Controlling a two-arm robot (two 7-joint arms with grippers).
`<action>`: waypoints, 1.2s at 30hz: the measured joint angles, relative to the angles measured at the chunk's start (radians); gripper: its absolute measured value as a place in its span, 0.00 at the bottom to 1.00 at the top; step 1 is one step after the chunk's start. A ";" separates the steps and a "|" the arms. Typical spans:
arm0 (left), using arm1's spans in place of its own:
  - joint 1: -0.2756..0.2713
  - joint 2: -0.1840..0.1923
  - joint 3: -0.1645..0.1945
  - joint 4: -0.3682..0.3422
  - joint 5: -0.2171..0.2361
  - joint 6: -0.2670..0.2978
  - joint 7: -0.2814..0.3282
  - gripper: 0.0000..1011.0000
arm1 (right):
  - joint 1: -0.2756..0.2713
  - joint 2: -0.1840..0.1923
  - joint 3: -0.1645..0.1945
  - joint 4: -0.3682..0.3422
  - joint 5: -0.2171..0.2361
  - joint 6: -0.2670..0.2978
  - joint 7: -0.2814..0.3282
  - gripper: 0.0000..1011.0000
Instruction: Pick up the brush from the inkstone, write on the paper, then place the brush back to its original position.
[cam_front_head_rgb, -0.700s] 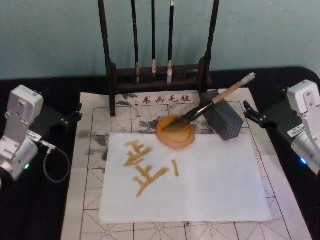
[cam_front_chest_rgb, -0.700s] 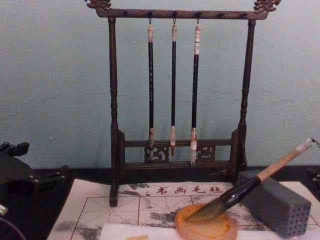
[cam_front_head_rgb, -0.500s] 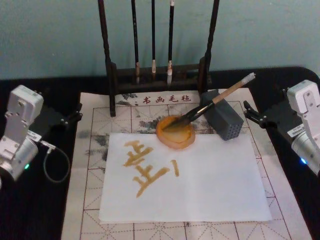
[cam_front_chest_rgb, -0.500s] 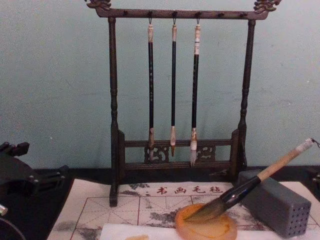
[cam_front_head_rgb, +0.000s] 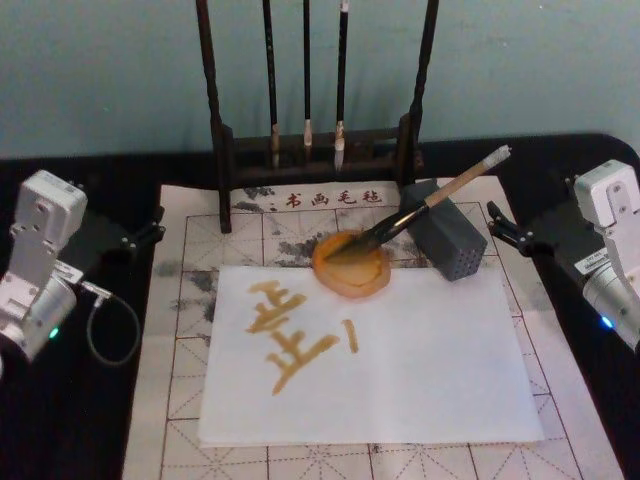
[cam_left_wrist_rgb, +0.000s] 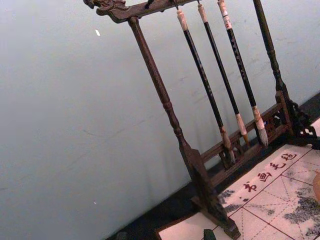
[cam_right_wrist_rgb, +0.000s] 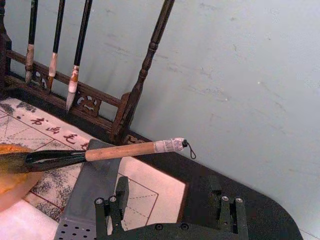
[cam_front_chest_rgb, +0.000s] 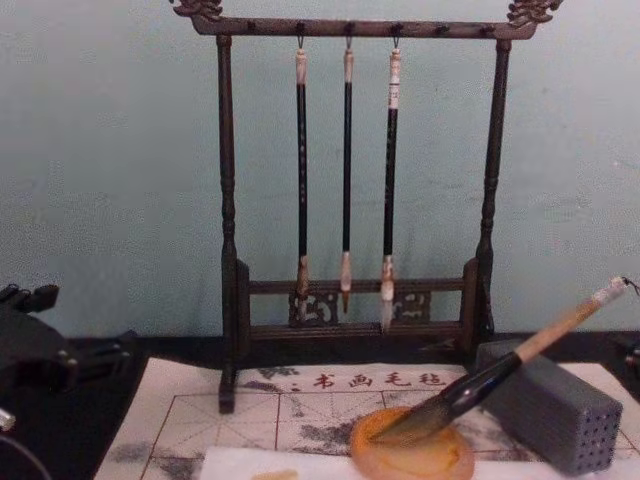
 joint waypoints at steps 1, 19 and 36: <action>0.000 0.000 0.000 0.000 0.000 0.000 0.000 0.99 | 0.000 0.000 0.000 0.000 0.000 0.000 0.000 0.99; 0.000 0.000 0.000 0.000 0.000 0.000 0.000 0.99 | 0.000 0.000 0.000 0.000 0.000 0.000 0.000 0.99; 0.000 0.000 0.000 0.000 0.000 0.000 0.000 0.99 | 0.000 0.000 0.000 0.000 0.000 0.000 0.000 0.99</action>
